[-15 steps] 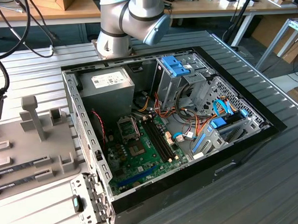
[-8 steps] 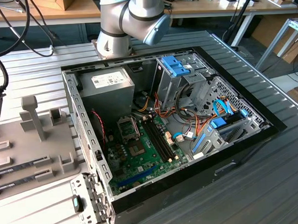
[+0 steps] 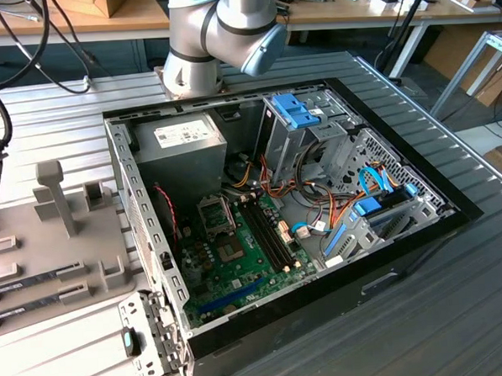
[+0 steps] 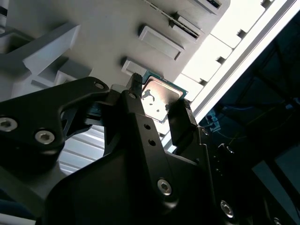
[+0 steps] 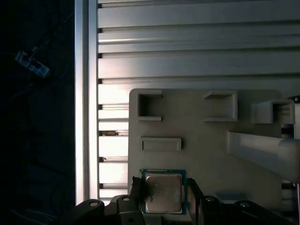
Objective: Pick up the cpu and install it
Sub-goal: 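Pick up the cpu and move it towards the insertion slot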
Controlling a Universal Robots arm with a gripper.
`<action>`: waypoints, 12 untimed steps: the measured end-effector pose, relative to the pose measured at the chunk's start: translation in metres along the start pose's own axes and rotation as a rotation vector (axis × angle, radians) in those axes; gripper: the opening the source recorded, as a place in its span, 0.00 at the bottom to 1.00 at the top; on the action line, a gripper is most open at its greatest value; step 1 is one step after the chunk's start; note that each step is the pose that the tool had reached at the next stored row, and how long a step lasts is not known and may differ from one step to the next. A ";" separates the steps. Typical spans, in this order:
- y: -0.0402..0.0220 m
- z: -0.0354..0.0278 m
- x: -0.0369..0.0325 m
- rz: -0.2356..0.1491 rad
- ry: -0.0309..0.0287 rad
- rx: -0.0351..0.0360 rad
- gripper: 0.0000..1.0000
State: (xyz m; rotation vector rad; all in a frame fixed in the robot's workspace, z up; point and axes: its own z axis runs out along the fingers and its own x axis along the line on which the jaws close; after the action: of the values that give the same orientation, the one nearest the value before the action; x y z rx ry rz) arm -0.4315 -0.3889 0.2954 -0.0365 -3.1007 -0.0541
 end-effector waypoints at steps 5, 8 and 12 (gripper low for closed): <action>0.0001 -0.0034 0.0001 0.000 0.0000 0.0000 0.47; 0.0002 -0.0046 0.0002 0.000 -0.0001 0.0000 0.47; 0.0002 -0.0059 0.0002 0.000 -0.0001 -0.0001 0.47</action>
State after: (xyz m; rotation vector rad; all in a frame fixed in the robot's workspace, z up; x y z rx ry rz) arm -0.4315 -0.3889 0.3014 -0.0366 -3.1008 -0.0542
